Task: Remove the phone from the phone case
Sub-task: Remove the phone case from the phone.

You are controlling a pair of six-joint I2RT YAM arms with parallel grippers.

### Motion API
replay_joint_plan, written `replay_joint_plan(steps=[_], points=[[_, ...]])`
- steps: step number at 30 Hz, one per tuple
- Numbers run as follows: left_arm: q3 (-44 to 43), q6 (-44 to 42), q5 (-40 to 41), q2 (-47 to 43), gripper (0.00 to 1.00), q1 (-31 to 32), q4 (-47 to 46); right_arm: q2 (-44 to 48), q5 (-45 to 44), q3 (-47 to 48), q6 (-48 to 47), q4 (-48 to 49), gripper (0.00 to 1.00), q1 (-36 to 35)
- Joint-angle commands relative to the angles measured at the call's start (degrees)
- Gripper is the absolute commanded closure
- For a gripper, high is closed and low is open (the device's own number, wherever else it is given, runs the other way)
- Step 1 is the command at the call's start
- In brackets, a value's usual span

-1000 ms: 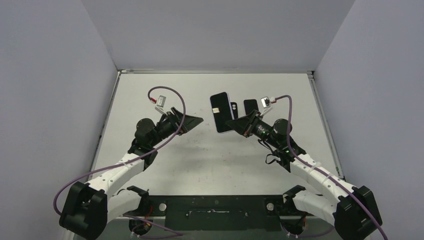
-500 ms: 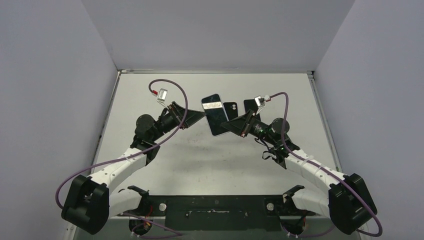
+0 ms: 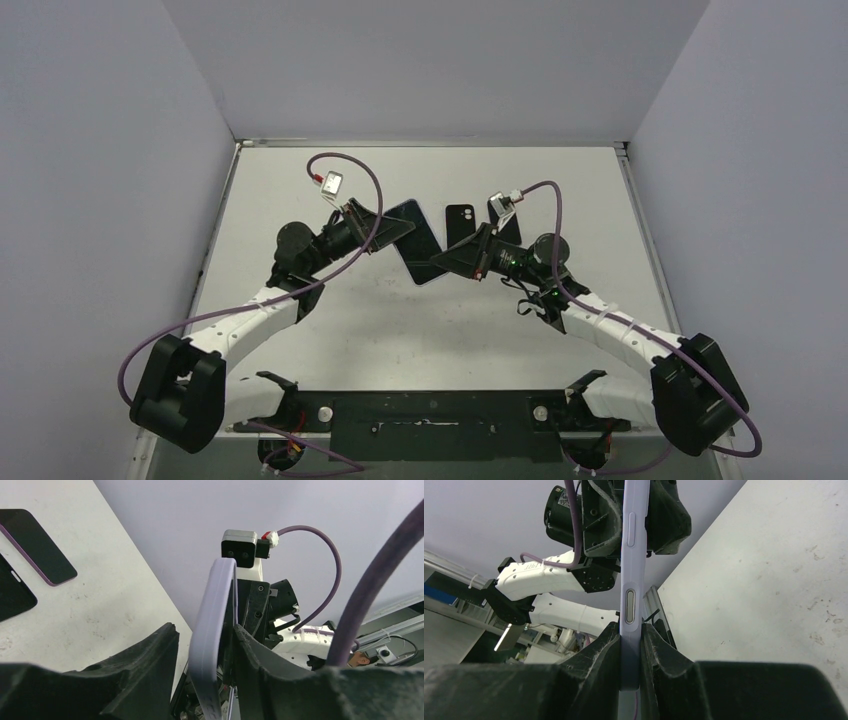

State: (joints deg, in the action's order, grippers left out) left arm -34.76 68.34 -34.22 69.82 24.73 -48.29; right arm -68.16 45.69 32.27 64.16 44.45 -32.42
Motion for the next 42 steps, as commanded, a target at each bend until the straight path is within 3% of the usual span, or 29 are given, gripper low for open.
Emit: replay_joint_plan(steps=[1,9,11,19,24,30,42], points=[[-2.66,1.62,-2.48,0.27,0.63,0.23,-6.12,-0.50,1.72,4.36,-0.53,8.79,1.00,-0.71],[-1.61,3.46,-1.52,-1.29,1.00,0.14,-7.21,-0.96,1.31,5.08,-1.30,7.93,0.99,-0.86],[-1.36,4.00,0.20,-1.92,1.00,0.06,-6.87,-0.51,0.36,5.04,-2.07,6.32,0.94,-0.83],[-0.96,7.61,9.59,-4.69,1.00,0.01,-2.32,1.18,-2.41,4.64,-4.30,3.67,0.53,-0.95],[0.89,12.28,15.91,-6.14,1.00,0.31,-3.97,1.87,-3.82,3.94,-4.78,2.87,0.33,-1.59],[0.75,14.73,19.49,-6.29,1.00,0.81,-5.53,2.90,-5.33,3.28,-5.76,2.71,0.27,-2.86],[2.93,18.21,25.58,-5.05,1.00,3.45,-13.28,0.98,-6.19,3.59,-5.62,7.96,0.29,-6.55]])
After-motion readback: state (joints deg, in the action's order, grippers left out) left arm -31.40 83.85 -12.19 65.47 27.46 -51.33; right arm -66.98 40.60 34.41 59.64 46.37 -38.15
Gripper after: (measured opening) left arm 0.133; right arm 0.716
